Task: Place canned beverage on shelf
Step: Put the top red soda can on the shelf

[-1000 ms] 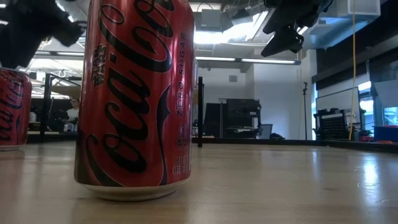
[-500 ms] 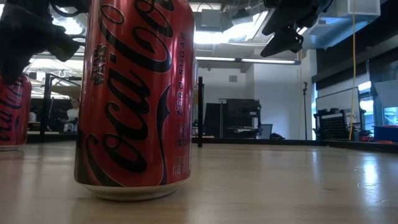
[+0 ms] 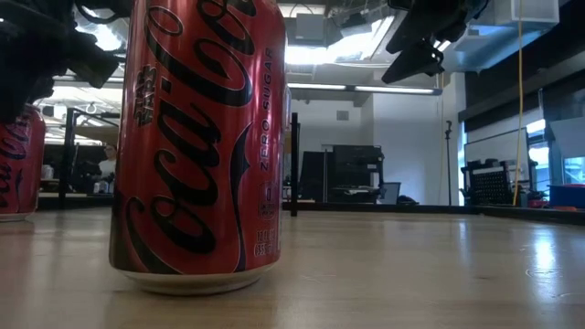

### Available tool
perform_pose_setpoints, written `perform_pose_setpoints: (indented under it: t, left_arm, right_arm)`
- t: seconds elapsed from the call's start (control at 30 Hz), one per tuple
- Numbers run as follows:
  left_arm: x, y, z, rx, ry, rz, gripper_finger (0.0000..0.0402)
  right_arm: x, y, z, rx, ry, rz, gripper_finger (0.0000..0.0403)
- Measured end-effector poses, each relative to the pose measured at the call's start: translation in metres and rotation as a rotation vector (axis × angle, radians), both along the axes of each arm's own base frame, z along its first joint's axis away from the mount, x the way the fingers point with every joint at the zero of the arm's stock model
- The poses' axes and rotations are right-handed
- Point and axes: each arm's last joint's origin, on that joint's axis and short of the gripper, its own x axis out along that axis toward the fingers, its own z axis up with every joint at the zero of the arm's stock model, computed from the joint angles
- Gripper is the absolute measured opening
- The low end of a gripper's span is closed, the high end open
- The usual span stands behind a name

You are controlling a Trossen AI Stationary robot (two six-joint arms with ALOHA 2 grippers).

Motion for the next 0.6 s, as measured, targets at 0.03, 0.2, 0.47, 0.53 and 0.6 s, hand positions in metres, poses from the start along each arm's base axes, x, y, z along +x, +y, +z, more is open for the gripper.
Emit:
perform_pose_setpoints:
  t: [0.03,0.2,0.47,0.53,0.6]
  left_arm:
    - [0.000,0.000,0.002,0.005,-0.004,-0.012,0.0260]
    - [0.004,0.000,0.019,0.023,-0.048,-0.019,0.0264]
    - [0.005,0.001,0.064,0.060,-0.138,-0.015,0.0263]
    - [0.004,0.002,0.076,0.077,-0.166,-0.012,0.0263]
    - [0.004,0.003,0.088,0.096,-0.181,-0.010,0.0263]
  right_arm:
    - [0.000,0.000,0.000,-0.005,0.000,0.005,0.0291]
    - [0.000,0.000,0.000,-0.010,0.000,0.009,0.0291]
    - [0.000,0.000,0.000,-0.029,-0.001,0.026,0.0291]
    - [0.000,0.000,0.000,-0.029,-0.001,0.027,0.0291]
    - [0.000,0.000,0.000,-0.029,-0.001,0.027,0.0291]
